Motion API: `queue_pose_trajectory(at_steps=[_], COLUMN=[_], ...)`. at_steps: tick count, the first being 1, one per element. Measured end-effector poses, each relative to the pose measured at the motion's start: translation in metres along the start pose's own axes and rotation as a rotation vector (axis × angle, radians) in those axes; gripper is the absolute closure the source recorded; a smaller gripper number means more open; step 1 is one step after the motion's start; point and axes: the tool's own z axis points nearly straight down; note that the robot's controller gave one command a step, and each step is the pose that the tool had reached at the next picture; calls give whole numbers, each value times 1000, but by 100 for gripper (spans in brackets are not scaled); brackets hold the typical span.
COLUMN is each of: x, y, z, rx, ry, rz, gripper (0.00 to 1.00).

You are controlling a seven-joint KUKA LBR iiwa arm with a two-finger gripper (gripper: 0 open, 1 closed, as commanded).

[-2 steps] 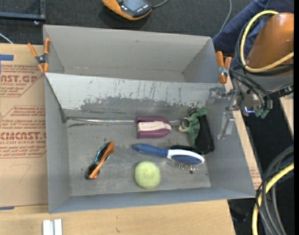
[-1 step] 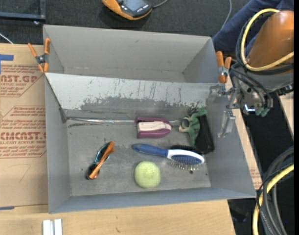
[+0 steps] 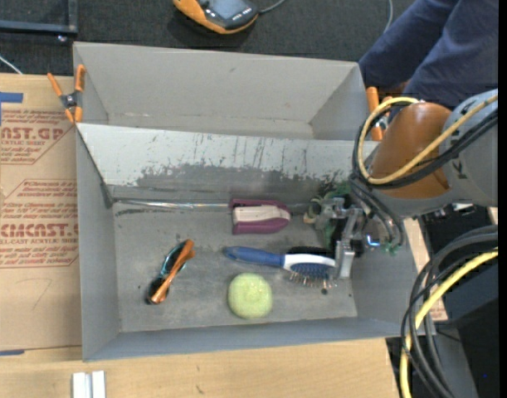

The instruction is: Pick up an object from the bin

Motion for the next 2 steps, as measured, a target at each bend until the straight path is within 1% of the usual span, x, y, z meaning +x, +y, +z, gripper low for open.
queue_pose_trajectory(at_steps=[1, 2], x=[2, 15], y=[6, 29], z=[-52, 0], rx=[0, -1], ry=[-5, 1], rz=[51, 88], gripper=[0, 0])
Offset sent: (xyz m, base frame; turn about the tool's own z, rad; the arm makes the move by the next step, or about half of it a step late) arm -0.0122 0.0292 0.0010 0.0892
